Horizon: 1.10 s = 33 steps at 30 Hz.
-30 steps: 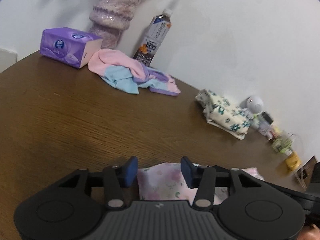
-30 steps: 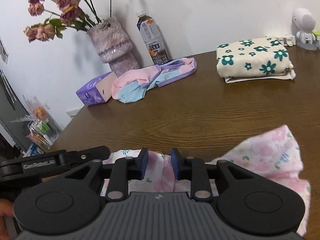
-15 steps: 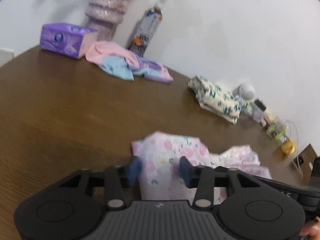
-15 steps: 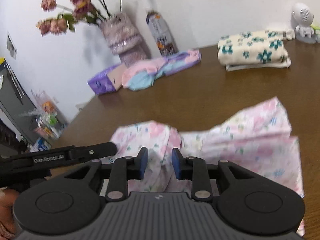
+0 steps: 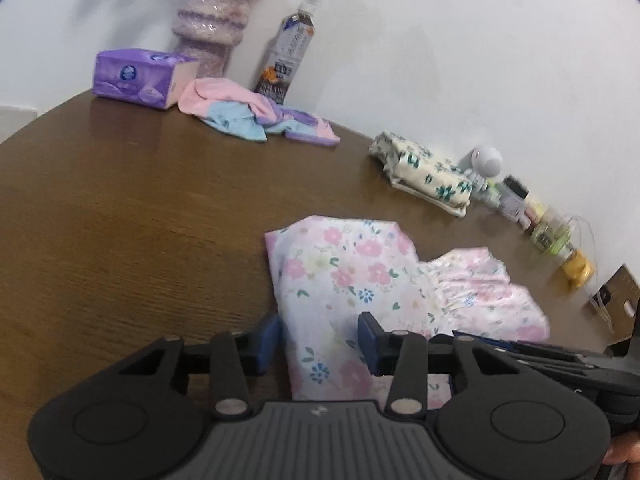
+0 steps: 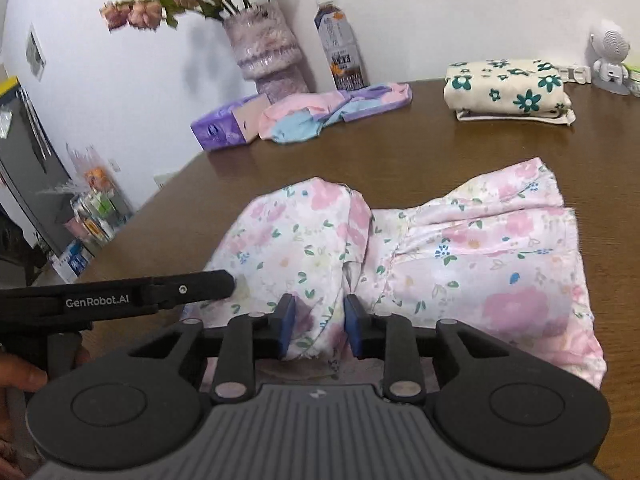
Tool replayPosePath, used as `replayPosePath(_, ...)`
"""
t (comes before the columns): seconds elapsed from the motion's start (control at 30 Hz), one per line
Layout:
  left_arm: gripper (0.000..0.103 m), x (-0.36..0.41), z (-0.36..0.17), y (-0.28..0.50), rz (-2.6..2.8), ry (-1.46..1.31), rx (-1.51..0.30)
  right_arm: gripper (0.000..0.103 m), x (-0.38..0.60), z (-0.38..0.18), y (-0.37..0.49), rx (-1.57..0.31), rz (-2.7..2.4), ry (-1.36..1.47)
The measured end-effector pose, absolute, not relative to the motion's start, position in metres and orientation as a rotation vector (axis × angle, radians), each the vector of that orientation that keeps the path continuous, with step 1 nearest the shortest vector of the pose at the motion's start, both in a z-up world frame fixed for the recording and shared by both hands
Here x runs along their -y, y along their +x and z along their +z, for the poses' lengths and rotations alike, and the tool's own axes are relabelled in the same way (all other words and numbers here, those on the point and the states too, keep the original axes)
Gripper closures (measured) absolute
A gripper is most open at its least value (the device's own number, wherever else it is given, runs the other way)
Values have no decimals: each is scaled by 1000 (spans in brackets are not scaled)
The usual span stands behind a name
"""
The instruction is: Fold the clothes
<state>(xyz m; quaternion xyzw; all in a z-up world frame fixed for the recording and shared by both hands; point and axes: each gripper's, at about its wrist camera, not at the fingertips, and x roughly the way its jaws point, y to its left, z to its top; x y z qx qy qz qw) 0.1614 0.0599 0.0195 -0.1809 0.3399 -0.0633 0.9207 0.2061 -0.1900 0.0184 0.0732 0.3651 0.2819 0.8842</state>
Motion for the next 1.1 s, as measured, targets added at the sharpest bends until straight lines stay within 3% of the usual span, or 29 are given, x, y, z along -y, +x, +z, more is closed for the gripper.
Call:
replayPosePath(0.03,52,-61,22,156,-129,-376,-690,73,193,22,201,-742,592,157)
replayPosePath(0.17,52,-55,26,140,-145,-350,-688,73,197,27,183,-715,611,116)
replayPosePath(0.3,60,-43,15,137,-153,-305,-716,84,191,12,184,-755,593,92)
replayPosePath(0.5,54,-44,24,127,-150,-305,-684,77,201,22,173,-720,597,113)
replayPosePath(0.63,60,-38,15,130,-149,-283,-707,82,199,11,177,-764,589,104)
replayPosePath(1.0,56,-59,26,155,-102,-376,-678,80,196,32,198,-687,585,144)
replayPosePath(1.1,63,-62,18,170,-98,-408,-719,80,188,22,217,-735,552,146)
